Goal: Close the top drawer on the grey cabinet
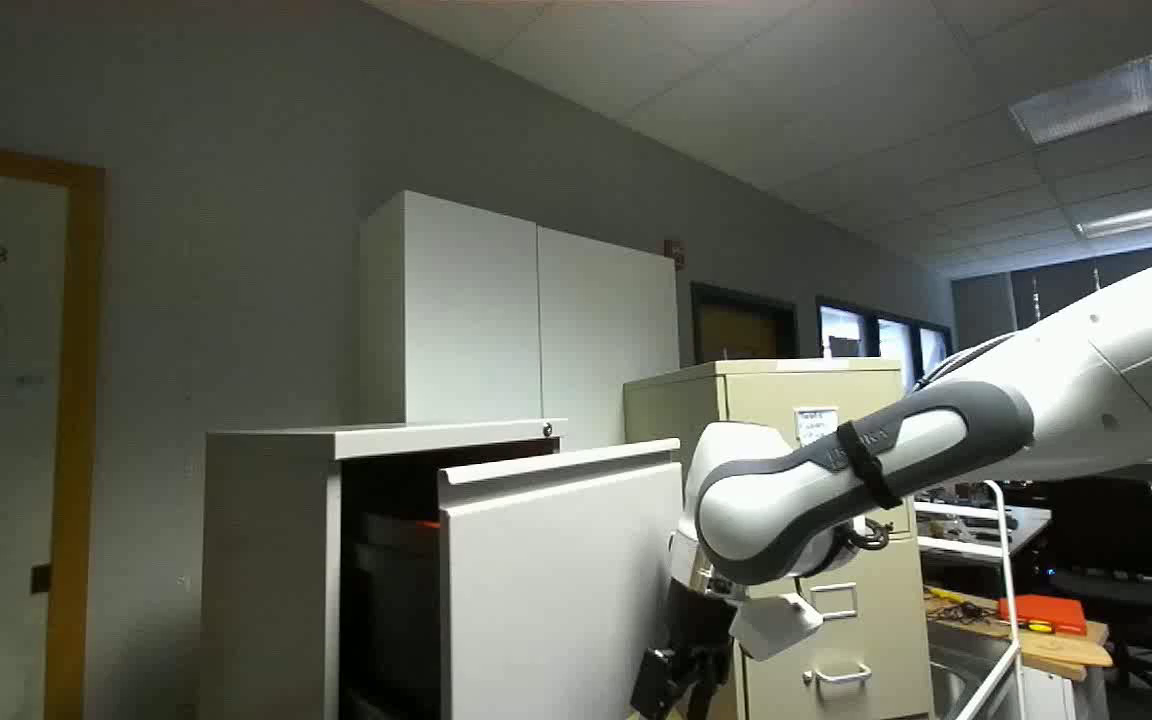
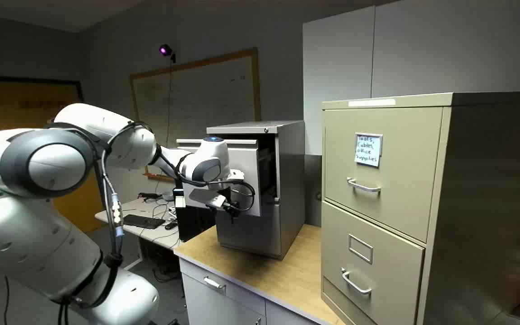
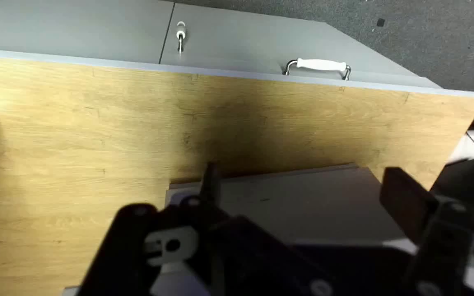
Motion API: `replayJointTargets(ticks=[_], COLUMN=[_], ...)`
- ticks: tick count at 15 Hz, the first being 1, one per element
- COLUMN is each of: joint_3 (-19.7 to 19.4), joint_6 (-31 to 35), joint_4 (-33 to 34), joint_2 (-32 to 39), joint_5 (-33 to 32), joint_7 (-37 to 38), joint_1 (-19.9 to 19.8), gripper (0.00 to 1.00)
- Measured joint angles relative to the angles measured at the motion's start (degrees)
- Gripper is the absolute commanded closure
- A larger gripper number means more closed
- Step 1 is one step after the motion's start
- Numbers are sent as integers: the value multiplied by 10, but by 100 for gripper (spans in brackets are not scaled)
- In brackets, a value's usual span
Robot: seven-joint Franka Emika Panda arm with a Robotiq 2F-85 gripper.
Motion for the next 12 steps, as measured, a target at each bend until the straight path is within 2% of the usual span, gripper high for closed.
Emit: replayJointTargets(ticks=[12], joint_3=[2], joint_6=[5], joint_4=[0], joint_2=[0], joint_5=[0], joint_7=[7], joint_1=[-3], gripper=[0])
